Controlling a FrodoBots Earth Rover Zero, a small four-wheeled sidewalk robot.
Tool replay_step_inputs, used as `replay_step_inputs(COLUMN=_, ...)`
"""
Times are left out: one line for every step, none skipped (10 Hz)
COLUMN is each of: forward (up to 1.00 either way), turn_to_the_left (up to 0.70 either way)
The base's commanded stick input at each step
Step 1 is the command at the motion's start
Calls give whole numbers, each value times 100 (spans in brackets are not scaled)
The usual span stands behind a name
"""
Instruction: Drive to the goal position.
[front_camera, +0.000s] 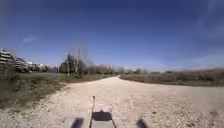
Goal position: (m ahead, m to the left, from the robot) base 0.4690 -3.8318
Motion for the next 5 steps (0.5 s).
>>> replay_step_inputs(forward=0, turn_to_the_left=0)
replay_step_inputs(forward=0, turn_to_the_left=0)
replay_step_inputs(forward=0, turn_to_the_left=0)
replay_step_inputs(forward=0, turn_to_the_left=0)
replay_step_inputs(forward=0, turn_to_the_left=0)
